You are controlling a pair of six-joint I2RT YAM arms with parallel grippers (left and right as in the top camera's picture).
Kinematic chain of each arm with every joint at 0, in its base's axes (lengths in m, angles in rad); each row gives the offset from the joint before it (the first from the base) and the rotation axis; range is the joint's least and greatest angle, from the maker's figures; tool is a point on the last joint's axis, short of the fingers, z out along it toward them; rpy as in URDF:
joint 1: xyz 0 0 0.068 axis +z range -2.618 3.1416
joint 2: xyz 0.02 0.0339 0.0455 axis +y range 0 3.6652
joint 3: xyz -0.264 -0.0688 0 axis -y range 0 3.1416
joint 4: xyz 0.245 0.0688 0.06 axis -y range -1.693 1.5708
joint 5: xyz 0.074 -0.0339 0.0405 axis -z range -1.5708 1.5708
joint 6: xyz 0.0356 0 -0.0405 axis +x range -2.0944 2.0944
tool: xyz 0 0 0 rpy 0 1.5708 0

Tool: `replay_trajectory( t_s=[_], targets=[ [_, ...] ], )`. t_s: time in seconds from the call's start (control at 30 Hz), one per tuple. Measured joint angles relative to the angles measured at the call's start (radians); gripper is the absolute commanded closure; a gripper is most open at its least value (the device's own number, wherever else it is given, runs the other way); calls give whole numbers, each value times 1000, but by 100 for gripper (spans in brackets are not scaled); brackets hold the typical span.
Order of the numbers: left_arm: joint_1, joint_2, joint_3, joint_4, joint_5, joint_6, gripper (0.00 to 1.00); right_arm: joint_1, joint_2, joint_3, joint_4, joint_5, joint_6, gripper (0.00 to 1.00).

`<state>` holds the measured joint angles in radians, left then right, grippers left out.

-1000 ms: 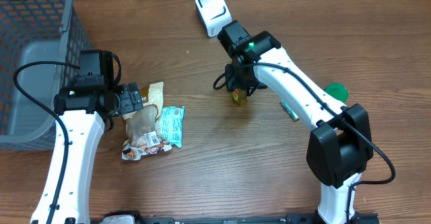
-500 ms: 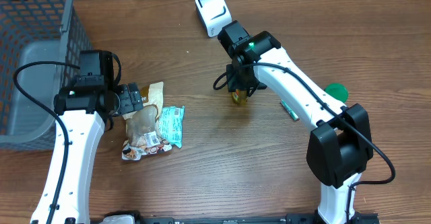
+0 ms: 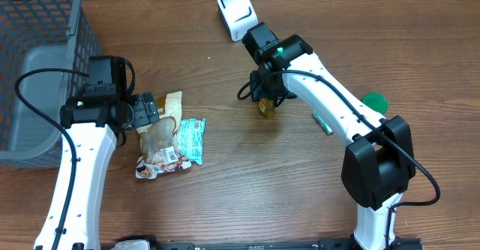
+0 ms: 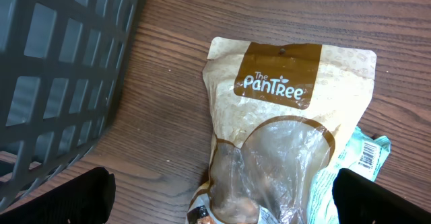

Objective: Scan the item barcode

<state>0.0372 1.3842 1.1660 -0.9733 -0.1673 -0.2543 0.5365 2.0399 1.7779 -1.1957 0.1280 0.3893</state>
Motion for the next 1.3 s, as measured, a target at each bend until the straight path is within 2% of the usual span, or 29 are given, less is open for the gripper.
replay_trajectory(
  t_s=[0.13, 0.2, 0.33, 1.3],
  targets=[
    [0, 0, 0, 0, 0, 0, 1, 0, 0, -10, 11, 0, 0, 37],
    [0, 0, 0, 0, 0, 0, 1, 0, 0, -36, 40, 0, 0, 41],
    [0, 0, 0, 0, 0, 0, 0, 0, -1, -38, 55, -1, 0, 43],
    [0, 0, 0, 0, 0, 0, 0, 0, -1, -36, 40, 1, 0, 40]
  ],
)
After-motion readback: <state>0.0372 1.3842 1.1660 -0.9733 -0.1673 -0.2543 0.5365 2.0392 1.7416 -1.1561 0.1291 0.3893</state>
